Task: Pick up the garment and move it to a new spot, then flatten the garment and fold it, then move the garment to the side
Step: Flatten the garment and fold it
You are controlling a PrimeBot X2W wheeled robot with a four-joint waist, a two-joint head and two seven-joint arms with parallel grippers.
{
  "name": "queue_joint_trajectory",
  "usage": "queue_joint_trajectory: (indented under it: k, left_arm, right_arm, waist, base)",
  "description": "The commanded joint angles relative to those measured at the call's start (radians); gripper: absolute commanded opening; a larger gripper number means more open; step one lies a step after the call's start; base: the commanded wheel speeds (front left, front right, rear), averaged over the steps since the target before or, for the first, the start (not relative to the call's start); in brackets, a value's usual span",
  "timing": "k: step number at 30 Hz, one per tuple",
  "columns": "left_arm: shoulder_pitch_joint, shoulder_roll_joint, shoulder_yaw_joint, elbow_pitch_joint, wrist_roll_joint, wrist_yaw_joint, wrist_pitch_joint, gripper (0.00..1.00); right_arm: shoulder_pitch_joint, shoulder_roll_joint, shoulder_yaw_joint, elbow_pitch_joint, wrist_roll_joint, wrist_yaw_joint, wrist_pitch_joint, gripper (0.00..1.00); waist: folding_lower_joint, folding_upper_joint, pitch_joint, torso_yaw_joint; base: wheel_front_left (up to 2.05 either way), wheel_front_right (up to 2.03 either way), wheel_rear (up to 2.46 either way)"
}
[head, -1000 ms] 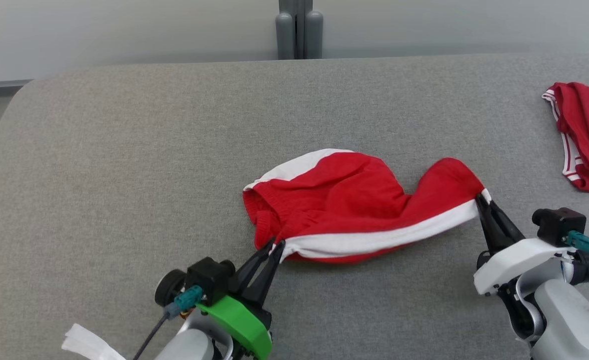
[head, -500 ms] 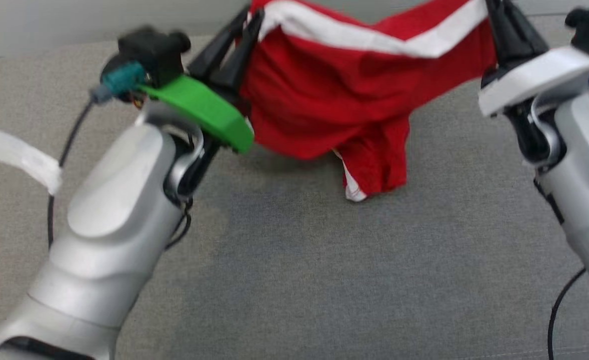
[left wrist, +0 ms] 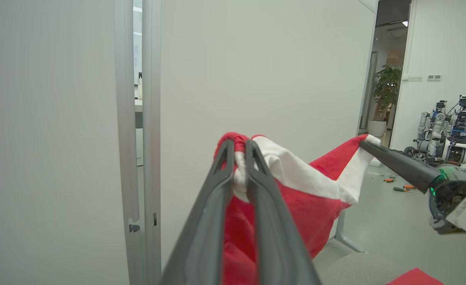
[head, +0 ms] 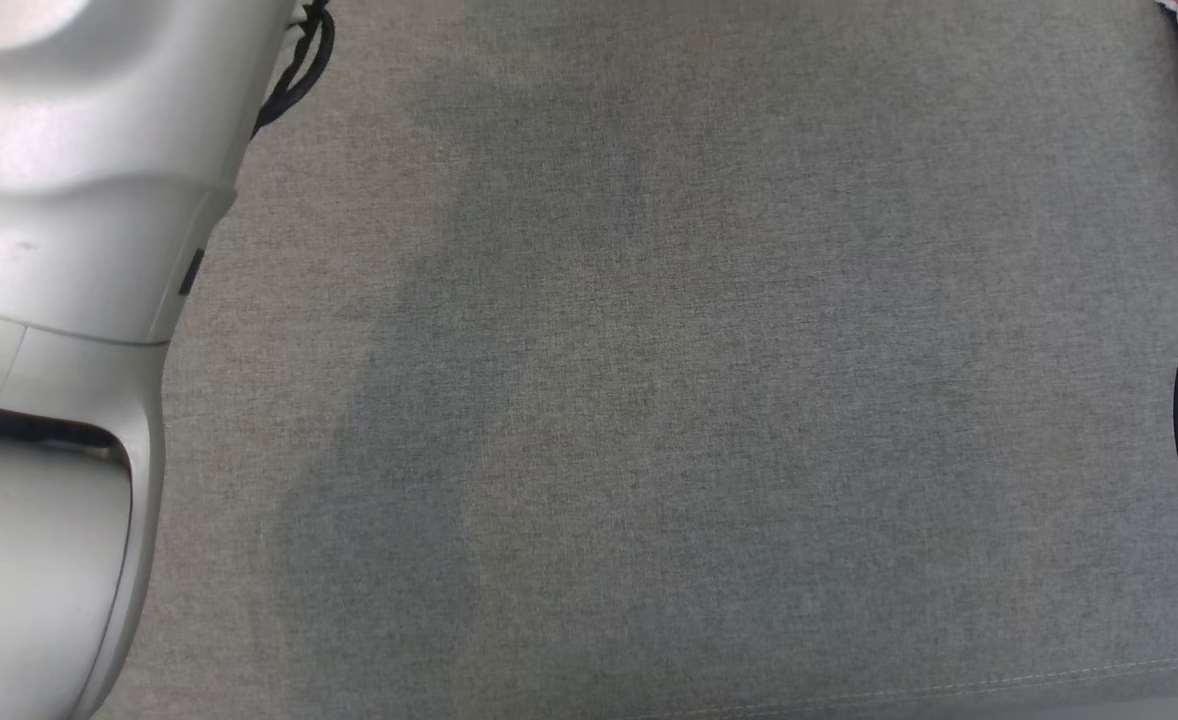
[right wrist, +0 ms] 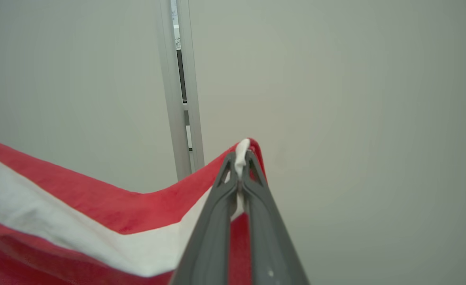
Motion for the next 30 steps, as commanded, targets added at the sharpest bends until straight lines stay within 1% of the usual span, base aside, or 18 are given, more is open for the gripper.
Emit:
queue_joint_trajectory:
  k: [1, 3, 6, 10, 13, 15, 16, 18, 19, 21, 22, 25, 27, 30]
  left_arm:
    - [-0.025, 0.003, -0.006, 0.021, -0.021, -0.002, -0.016, 0.0]
    - [-0.039, 0.002, -0.025, 0.045, -0.031, -0.002, -0.036, 0.0]
    - [-0.007, 0.009, -0.063, 0.076, -0.051, -0.002, -0.054, 0.0]
    - [0.07, 0.031, -0.112, 0.09, -0.066, -0.002, -0.086, 0.0]
    - [0.174, 0.042, -0.155, 0.061, -0.065, -0.002, -0.096, 0.0]
    - [0.255, 0.059, -0.148, 0.037, -0.077, -0.002, -0.102, 0.0]
    - [0.29, 0.065, -0.147, 0.016, -0.066, -0.002, -0.103, 0.0]
    - [0.376, 0.071, -0.11, -0.045, -0.046, 0.01, -0.102, 0.0]
    - [0.439, 0.072, -0.101, -0.077, -0.027, 0.012, -0.101, 0.0]
    - [0.541, 0.077, -0.067, -0.147, 0.004, 0.032, -0.101, 0.0]
    - [0.587, 0.078, -0.065, -0.173, 0.017, 0.033, -0.101, 0.0]
    - [0.745, 0.088, -0.047, -0.268, 0.07, 0.055, -0.101, 0.0]
    - [0.853, 0.084, -0.048, -0.322, 0.099, 0.068, -0.101, 0.0]
    - [0.999, 0.081, -0.069, -0.378, 0.133, 0.077, -0.101, 0.0]
  right_arm:
    - [-0.018, -0.002, 0.016, 0.015, 0.012, -0.001, -0.011, 0.0]
    - [-0.027, 0.0, 0.038, 0.034, 0.028, -0.001, -0.025, 0.0]
    - [0.004, 0.001, 0.077, 0.051, 0.055, -0.001, -0.047, 0.0]
    - [0.09, -0.01, 0.128, 0.047, 0.101, -0.001, -0.077, 0.0]
    - [0.19, -0.033, 0.18, 0.012, 0.121, -0.001, -0.091, 0.0]
    - [0.269, -0.048, 0.196, -0.017, 0.143, -0.001, -0.095, 0.0]
    - [0.308, -0.054, 0.205, -0.034, 0.15, -0.001, -0.098, 0.0]
    - [0.392, -0.07, 0.214, -0.074, 0.168, -0.001, -0.1, 0.0]
    - [0.442, -0.084, 0.209, -0.102, 0.176, -0.001, -0.099, 0.0]
    - [0.539, -0.103, 0.195, -0.157, 0.175, -0.001, -0.099, 0.0]
    - [0.583, -0.108, 0.181, -0.184, 0.176, -0.001, -0.099, 0.0]
    - [0.742, -0.12, 0.128, -0.269, 0.169, -0.001, -0.1, 0.0]
    - [0.847, -0.12, 0.094, -0.311, 0.163, -0.001, -0.1, 0.0]
    - [0.996, -0.114, 0.039, -0.362, 0.156, -0.001, -0.1, 0.0]
  waist:
    - [-0.0001, 0.0, 0.053, -0.011]
    - [-0.0001, 0.0, 0.065, -0.015]
    - [-0.0001, 0.0, 0.072, -0.022]
    - [-0.0001, 0.0, 0.061, -0.033]
    - [-0.0001, 0.0, 0.042, -0.038]
    - [-0.0001, 0.0, 0.024, -0.041]
    - [-0.0001, 0.0, 0.016, -0.041]
    - [-0.0001, 0.0, -0.002, -0.042]
    - [-0.0001, 0.0, -0.014, -0.04]
    - [-0.0001, 0.0, -0.035, -0.038]
    - [-0.0001, 0.0, -0.045, -0.035]
    - [-0.0001, 0.0, -0.079, -0.034]
    - [-0.0001, 0.0, -0.102, -0.035]
    - [-0.0001, 0.0, -0.134, -0.037]
  base:
    - [0.0, 0.0, 0.0]
    - [0.0, 0.0, 0.0]
    - [0.0, 0.0, 0.0]
    - [0.0, 0.0, 0.0]
    - [0.0, 0.0, 0.0]
    - [0.0, 0.0, 0.0]
    - [0.0, 0.0, 0.0]
    - [0.0, 0.0, 0.0]
    - [0.0, 0.0, 0.0]
    - [0.0, 0.0, 0.0]
    - [0.0, 0.0, 0.0]
    - [0.0, 0.0, 0.0]
    - [0.0, 0.0, 0.0]
    - [0.0, 0.0, 0.0]
